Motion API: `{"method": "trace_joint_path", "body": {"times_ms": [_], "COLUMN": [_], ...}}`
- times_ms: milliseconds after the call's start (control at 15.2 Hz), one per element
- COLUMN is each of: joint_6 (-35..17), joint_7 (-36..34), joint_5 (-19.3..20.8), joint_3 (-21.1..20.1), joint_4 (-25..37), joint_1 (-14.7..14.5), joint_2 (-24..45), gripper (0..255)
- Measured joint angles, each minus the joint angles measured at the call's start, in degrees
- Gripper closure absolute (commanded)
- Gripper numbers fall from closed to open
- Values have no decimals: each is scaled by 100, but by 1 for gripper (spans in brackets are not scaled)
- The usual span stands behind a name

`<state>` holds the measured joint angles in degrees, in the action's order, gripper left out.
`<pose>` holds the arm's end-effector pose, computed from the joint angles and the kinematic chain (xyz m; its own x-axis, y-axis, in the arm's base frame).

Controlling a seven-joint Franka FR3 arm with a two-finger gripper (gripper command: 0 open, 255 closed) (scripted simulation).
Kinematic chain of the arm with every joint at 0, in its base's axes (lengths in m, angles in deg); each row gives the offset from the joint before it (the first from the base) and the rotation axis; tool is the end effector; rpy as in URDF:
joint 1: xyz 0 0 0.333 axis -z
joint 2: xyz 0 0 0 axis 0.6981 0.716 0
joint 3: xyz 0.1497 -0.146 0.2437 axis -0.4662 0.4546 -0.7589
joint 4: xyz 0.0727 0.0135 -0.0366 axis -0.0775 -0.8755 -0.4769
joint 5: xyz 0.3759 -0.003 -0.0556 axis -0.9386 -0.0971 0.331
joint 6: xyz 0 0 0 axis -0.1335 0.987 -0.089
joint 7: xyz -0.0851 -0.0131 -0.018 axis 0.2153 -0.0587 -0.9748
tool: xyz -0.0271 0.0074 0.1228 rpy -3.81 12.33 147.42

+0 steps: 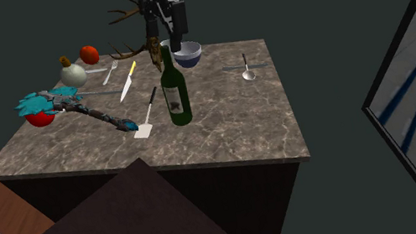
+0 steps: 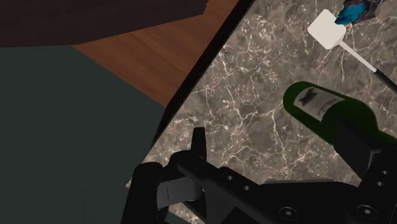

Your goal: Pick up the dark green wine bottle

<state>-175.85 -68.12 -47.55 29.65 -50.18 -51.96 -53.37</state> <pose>0.4078 0.2104 0.4215 0.9845 -0.1472 -0.0958 -0.1547 -0.9850 -0.0763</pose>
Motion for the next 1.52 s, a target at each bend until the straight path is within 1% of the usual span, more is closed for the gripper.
{"method": "trace_joint_path", "body": {"times_ms": [198,396,660,858,990,1188,1518], "joint_6": [-368,-569,-870,-925,-967,-883,-1103], "joint_7": [-336,-708,-1240,-1616,-1884,-2167,-2245], "joint_5": [212,503,982,1366,1655,1976,2105], "joint_3": [-210,-366,-492,-502,-464,-381,-315], "joint_4": [344,814,1409,2019,2508,3251,3310], "joint_1": [-58,-144,-348,-565,-771,-1066,-1149], "joint_2": [626,1235,2080,2724,3252,3901,4182], "gripper": [0,0,0,0,0,0,0]}}
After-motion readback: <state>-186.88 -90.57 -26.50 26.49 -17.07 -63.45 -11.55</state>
